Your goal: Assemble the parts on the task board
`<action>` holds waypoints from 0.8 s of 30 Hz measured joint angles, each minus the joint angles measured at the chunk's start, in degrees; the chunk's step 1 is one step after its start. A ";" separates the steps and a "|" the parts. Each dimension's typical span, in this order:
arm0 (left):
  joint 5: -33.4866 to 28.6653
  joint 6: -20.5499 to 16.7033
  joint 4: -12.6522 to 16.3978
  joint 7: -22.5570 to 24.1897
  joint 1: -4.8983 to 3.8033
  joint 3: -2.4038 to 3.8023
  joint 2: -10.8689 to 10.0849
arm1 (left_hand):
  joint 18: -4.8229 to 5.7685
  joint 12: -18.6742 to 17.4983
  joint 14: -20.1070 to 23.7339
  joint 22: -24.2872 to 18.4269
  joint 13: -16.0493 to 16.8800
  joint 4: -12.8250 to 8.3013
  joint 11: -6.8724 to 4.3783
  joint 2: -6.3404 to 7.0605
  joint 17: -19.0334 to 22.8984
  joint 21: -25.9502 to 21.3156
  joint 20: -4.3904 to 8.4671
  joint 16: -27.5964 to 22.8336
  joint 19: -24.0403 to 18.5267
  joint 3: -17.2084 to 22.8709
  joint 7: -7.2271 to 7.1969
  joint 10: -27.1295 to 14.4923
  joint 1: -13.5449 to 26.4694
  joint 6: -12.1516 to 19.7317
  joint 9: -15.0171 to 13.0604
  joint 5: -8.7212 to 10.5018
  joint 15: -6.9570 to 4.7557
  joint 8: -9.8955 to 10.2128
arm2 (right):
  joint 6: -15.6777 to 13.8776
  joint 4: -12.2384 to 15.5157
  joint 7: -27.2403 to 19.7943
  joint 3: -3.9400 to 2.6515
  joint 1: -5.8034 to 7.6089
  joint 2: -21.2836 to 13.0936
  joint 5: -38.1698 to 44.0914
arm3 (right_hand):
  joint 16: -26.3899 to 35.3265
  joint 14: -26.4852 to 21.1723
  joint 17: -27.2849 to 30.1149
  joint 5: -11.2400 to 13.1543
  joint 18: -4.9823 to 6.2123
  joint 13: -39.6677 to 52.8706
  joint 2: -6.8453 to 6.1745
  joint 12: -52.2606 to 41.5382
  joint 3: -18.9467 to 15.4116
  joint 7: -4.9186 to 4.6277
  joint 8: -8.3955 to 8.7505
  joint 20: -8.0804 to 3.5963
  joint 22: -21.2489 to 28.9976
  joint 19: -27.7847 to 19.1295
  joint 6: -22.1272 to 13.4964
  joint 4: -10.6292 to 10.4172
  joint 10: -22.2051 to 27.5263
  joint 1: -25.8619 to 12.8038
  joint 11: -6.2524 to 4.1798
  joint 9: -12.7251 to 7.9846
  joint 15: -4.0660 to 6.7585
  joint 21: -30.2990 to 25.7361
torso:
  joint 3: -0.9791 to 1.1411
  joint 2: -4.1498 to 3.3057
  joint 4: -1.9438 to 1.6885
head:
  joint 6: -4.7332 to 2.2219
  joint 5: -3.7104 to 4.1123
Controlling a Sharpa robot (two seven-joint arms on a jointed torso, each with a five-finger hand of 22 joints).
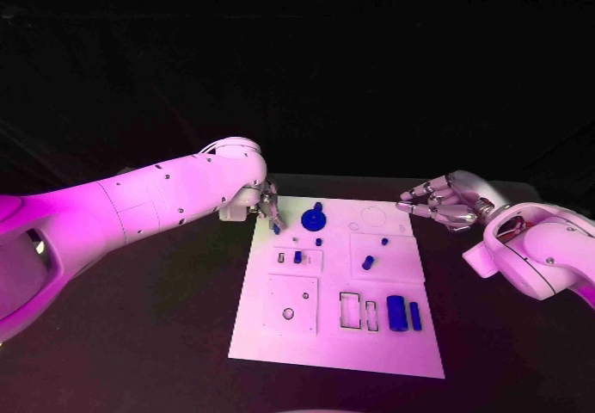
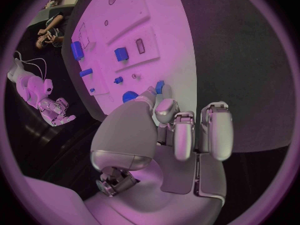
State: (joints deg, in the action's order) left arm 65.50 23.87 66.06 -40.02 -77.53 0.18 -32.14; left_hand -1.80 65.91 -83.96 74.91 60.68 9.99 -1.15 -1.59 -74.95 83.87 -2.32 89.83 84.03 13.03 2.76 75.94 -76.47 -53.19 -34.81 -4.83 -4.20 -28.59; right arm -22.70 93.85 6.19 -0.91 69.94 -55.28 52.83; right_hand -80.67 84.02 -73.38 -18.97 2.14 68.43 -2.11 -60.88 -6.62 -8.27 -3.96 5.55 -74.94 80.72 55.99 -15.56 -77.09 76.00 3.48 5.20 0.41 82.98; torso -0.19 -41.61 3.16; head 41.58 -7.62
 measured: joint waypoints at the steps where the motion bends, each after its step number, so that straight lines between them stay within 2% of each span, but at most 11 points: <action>1: -0.01 0.00 0.00 0.00 -0.01 0.00 0.00 | 0.00 -0.02 0.00 0.00 -0.03 -0.30 -0.01 0.05 0.00 0.00 0.07 0.00 -0.08 0.45 -0.01 -0.01 -0.33 0.04 0.06 -0.04 0.00 0.07 | 0.00 0.00 0.00 0.00 0.00 0.00 0.00 | 0.00 0.00 0.00 0.00 0.00 0.00 0.00 0.00 0.00 0.00 0.00 0.00 0.00 0.00 0.00 0.00 0.00 0.00 0.00 0.00 0.00 0.00 | 0.00 0.00 0.00 | 0.00 0.00; 3: -0.12 -0.06 0.00 0.00 -0.01 0.01 0.00 | -0.01 -0.40 0.00 0.00 -0.17 -1.35 -0.08 0.34 0.00 0.00 0.34 0.00 -0.07 2.58 0.19 -0.09 -1.44 0.40 0.18 -0.22 0.00 0.16 | 0.00 0.01 0.00 0.00 0.00 0.00 0.00 | 0.00 0.00 0.00 0.00 0.00 -0.03 0.00 0.00 0.00 0.00 0.00 0.00 0.00 0.00 0.00 0.00 0.00 0.00 0.00 0.00 0.00 0.00 | 0.00 0.00 0.01 | 0.03 0.03; 7: -0.32 -0.40 0.37 0.00 0.13 0.00 -0.17 | -0.01 -0.40 0.00 0.00 -0.17 1.03 0.11 1.27 0.00 0.00 0.41 0.00 0.00 5.12 0.30 0.09 -2.30 0.52 -0.12 -0.22 0.00 -0.53 | 0.00 0.01 -0.01 0.00 0.00 0.00 0.01 | 0.00 0.00 0.00 0.00 0.00 -0.06 0.00 0.00 0.00 0.00 0.00 0.00 0.00 0.00 0.00 0.00 0.00 0.00 0.00 0.00 0.00 0.00 | 0.03 0.01 0.02 | 0.08 0.03; 9: -0.42 -0.75 0.85 0.00 0.27 -0.02 -0.47 | -0.01 -0.40 0.00 0.00 -0.17 1.75 0.17 2.52 0.01 0.00 0.41 0.00 0.00 7.13 0.38 0.29 -1.33 0.61 -0.74 -0.22 0.00 -1.23 | 0.00 0.02 -0.01 0.00 0.00 0.00 0.01 | 0.00 0.00 0.00 0.00 0.00 -0.06 0.00 0.00 0.00 0.00 0.00 0.00 0.01 0.00 0.00 0.00 0.00 0.00 0.00 0.00 0.00 0.00 | 0.04 0.02 0.02 | 0.08 0.01; 13: -0.75 -1.86 2.46 0.00 0.49 -0.07 -1.53 | -0.01 -0.40 0.00 0.00 -0.05 1.06 0.11 4.18 0.01 0.00 0.41 0.00 0.00 10.57 0.38 0.75 0.33 0.61 -1.10 -0.22 0.00 -1.83 | -0.01 0.01 -0.02 0.00 0.00 0.00 0.01 | 0.00 0.00 0.00 0.00 0.00 -0.06 0.00 0.00 0.00 0.00 0.00 0.00 0.01 0.00 0.00 0.00 0.00 0.00 0.00 0.00 0.00 0.00 | 0.06 0.05 0.01 | 0.02 -0.01; 18: -1.54 -4.16 6.27 0.00 0.50 -0.07 -3.92 | -0.01 -0.16 0.00 -0.01 0.14 0.82 0.11 5.71 0.01 0.00 0.41 0.00 0.00 13.65 0.39 1.16 1.86 0.60 -1.83 -0.22 0.00 -2.59 | -0.01 0.00 -0.03 0.00 0.00 0.00 0.01 | 0.00 0.00 0.00 0.00 0.00 -0.06 0.00 0.00 0.00 0.00 0.00 0.00 0.01 0.00 0.00 0.00 0.00 0.00 0.00 -0.01 0.00 0.00 | 0.07 0.09 -0.03 | -0.04 -0.05; 24: -2.75 -7.27 11.72 0.00 0.51 -0.06 -7.56 | -0.01 0.17 0.00 0.00 0.46 0.47 -0.06 6.79 0.01 0.05 0.41 0.00 0.00 15.58 0.41 1.59 2.62 0.59 -2.08 -0.22 0.00 -3.21 | -0.01 0.00 -0.03 0.00 0.00 -0.02 -0.02 | 0.00 0.00 0.00 -0.23 0.00 -0.06 0.00 0.00 0.00 0.00 0.00 0.00 0.01 0.00 0.00 0.00 0.00 0.00 0.00 -0.01 0.00 0.00 | 0.07 0.10 -0.10 | -0.13 -0.21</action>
State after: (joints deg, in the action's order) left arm 62.74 16.61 77.77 -40.02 -77.03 0.12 -39.70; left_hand -1.80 66.08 -83.96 74.91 61.14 10.46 -1.21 5.20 -74.94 83.92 -1.92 89.83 84.03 28.61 3.17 77.54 -73.85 -52.60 -36.88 -5.04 -4.20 -31.80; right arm -22.71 93.84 6.16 -0.91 69.94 -55.30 52.80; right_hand -80.67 84.02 -73.38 -19.20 2.14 68.37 -2.11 -60.88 -6.62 -8.27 -3.96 5.55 -74.92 80.72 55.99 -15.56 -77.08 76.00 3.49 5.19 0.41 82.98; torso -0.12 -41.51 3.07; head 41.45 -7.83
